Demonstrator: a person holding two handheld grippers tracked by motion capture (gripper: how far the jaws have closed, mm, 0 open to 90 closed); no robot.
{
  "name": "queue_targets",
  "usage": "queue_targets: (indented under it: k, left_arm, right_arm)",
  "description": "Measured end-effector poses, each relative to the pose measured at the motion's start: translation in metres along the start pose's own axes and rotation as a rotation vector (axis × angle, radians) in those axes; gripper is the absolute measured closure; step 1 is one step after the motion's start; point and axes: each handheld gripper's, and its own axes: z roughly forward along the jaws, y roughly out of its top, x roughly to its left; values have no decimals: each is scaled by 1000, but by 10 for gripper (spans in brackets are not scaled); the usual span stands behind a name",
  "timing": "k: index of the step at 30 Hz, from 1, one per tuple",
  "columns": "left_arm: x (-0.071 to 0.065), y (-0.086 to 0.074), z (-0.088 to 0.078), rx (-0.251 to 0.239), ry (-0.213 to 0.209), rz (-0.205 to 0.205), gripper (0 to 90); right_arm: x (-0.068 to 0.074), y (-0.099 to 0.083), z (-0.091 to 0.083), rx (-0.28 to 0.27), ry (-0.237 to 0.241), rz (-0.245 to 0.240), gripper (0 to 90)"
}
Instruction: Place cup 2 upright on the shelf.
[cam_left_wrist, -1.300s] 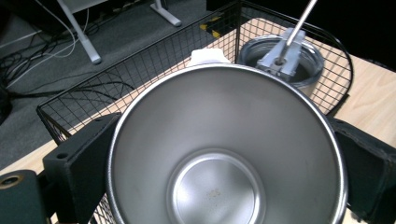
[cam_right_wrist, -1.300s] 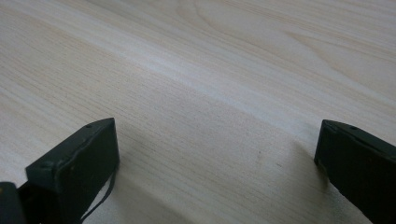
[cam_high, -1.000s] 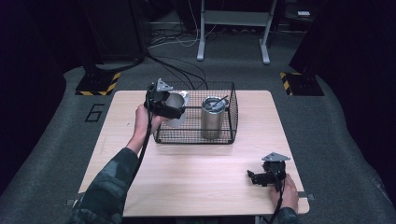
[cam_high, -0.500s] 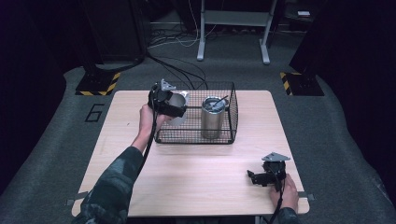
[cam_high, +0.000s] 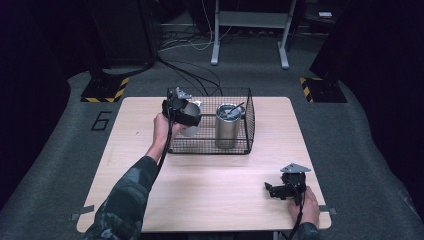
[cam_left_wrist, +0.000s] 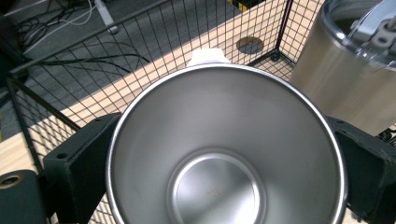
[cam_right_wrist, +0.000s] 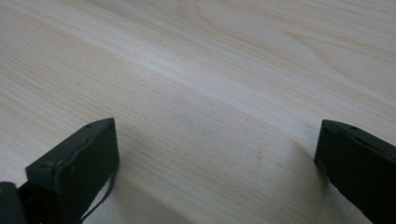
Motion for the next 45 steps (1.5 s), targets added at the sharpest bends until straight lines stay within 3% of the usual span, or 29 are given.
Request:
queue_targets:
  k: [10, 45]
  left_arm:
    - [-4, -4, 18, 38, -12, -4, 58]
    - [-10, -18, 51, 127, -13, -17, 57]
  right_arm:
    - [0, 0, 0, -1, 0, 0, 0]
    - [0, 0, 0, -1, 0, 0, 0]
